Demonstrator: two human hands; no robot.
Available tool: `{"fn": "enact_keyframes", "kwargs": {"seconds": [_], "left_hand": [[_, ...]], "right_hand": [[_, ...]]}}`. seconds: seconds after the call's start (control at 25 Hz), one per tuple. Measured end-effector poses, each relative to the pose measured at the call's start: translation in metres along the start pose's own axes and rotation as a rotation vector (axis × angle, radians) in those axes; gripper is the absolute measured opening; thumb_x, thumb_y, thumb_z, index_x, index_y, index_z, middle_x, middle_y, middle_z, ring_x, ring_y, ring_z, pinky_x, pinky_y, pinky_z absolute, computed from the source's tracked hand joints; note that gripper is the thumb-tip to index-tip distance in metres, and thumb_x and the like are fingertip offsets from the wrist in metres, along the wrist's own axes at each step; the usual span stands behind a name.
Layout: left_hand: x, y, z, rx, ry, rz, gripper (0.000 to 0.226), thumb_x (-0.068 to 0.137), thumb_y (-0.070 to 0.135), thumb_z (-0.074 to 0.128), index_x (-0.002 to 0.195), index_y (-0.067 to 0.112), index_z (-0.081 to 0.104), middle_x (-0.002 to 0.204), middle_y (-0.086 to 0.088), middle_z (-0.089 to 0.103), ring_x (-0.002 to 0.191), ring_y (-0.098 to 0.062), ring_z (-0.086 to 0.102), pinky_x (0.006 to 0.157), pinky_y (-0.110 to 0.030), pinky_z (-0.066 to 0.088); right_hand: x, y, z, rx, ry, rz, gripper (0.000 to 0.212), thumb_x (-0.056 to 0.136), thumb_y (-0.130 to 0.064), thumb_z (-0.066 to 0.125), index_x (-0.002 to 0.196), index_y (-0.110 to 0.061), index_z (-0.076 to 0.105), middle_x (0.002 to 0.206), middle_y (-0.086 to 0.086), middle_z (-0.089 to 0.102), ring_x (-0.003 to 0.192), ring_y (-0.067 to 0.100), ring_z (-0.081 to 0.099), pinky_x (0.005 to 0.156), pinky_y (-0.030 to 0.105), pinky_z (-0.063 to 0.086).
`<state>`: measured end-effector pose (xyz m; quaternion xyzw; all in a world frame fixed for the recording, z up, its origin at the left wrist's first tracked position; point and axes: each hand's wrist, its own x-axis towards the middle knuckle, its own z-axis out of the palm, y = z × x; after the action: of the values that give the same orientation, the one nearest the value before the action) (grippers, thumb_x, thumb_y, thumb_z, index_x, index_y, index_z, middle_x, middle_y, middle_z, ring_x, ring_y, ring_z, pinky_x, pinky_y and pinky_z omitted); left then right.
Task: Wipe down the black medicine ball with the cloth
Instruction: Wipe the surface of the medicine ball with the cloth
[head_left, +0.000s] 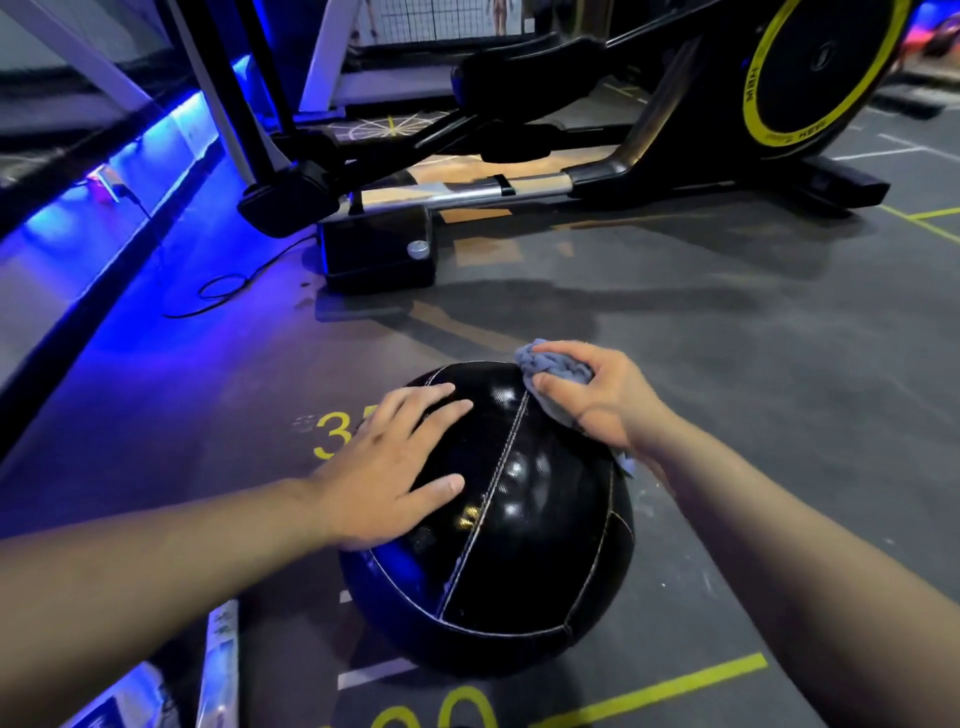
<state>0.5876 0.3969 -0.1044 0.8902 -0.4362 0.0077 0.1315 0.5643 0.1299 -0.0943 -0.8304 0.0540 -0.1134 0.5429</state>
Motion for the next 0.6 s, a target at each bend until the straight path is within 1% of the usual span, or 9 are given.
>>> {"fn": "enact_keyframes", "kwargs": {"seconds": [0.04,0.12,0.16,0.24,0.36,0.48,0.56,0.6], "left_hand": [[-0.003,0.001,-0.001,0.006,-0.01,0.016,0.076,0.086,0.061,0.04,0.152,0.029,0.019,0.157,0.007,0.014,0.145,-0.015,0.011,0.117,-0.045,0.025],[-0.008,0.003,-0.002,0.013,-0.031,0.04,0.082,0.083,0.061,0.047,0.153,0.029,0.019,0.159,0.006,0.011,0.146,-0.017,0.009,0.118,-0.044,0.023],[-0.01,0.003,-0.002,0.018,-0.044,0.045,0.084,0.081,0.062,0.048,0.153,0.029,0.018,0.159,0.006,0.009,0.147,-0.017,0.007,0.119,-0.044,0.021],[-0.014,0.0,-0.002,0.034,-0.074,0.049,0.086,0.082,0.063,0.047,0.154,0.029,0.014,0.161,0.006,0.004,0.148,-0.017,0.001,0.12,-0.045,0.017],[-0.017,-0.015,-0.005,0.094,-0.133,0.106,0.081,0.09,0.066,0.038,0.154,0.029,0.005,0.162,0.003,-0.005,0.149,-0.015,-0.01,0.122,-0.05,0.003],[-0.016,-0.03,-0.008,0.188,-0.177,0.197,0.08,0.091,0.072,0.025,0.153,0.031,-0.004,0.161,-0.001,-0.009,0.15,-0.016,-0.014,0.118,-0.052,-0.011],[-0.011,-0.044,-0.012,0.26,-0.176,0.164,0.084,0.087,0.077,0.015,0.153,0.03,-0.008,0.161,-0.004,-0.012,0.149,-0.019,-0.016,0.116,-0.052,-0.017],[-0.009,-0.051,-0.016,0.301,-0.168,0.095,0.087,0.085,0.078,0.012,0.153,0.029,-0.01,0.16,-0.005,-0.013,0.149,-0.021,-0.016,0.114,-0.054,-0.018]], "right_hand": [[0.009,0.002,-0.005,0.018,-0.033,0.052,0.027,0.082,-0.015,0.073,0.108,-0.022,0.072,0.114,-0.008,0.07,0.101,0.004,0.065,0.091,0.014,0.047],[0.019,0.008,-0.009,0.02,-0.046,0.131,0.025,0.084,-0.016,0.071,0.109,-0.017,0.071,0.106,-0.004,0.072,0.092,0.006,0.065,0.078,0.006,0.047],[0.02,0.01,-0.009,0.017,-0.044,0.144,0.025,0.084,-0.018,0.071,0.109,-0.017,0.072,0.104,-0.003,0.073,0.089,0.006,0.065,0.075,0.004,0.047],[0.018,0.012,-0.009,0.004,-0.044,0.119,0.021,0.085,-0.02,0.07,0.106,-0.02,0.072,0.104,-0.005,0.073,0.088,0.003,0.065,0.075,0.005,0.047],[0.006,0.008,-0.01,-0.03,-0.089,0.078,0.016,0.085,-0.02,0.07,0.101,-0.022,0.071,0.098,-0.005,0.073,0.081,0.001,0.064,0.075,0.011,0.047],[-0.015,0.007,-0.016,-0.1,-0.081,0.081,0.008,0.083,-0.021,0.071,0.09,-0.023,0.069,0.087,-0.007,0.07,0.071,0.001,0.059,0.074,0.02,0.047],[-0.031,0.007,-0.023,-0.168,-0.048,0.088,0.008,0.081,-0.024,0.072,0.081,-0.023,0.064,0.075,-0.012,0.063,0.067,0.003,0.055,0.073,0.025,0.047],[-0.04,0.005,-0.026,-0.204,-0.023,0.095,0.012,0.08,-0.026,0.072,0.077,-0.023,0.061,0.071,-0.013,0.06,0.065,0.004,0.053,0.072,0.027,0.046]]}}
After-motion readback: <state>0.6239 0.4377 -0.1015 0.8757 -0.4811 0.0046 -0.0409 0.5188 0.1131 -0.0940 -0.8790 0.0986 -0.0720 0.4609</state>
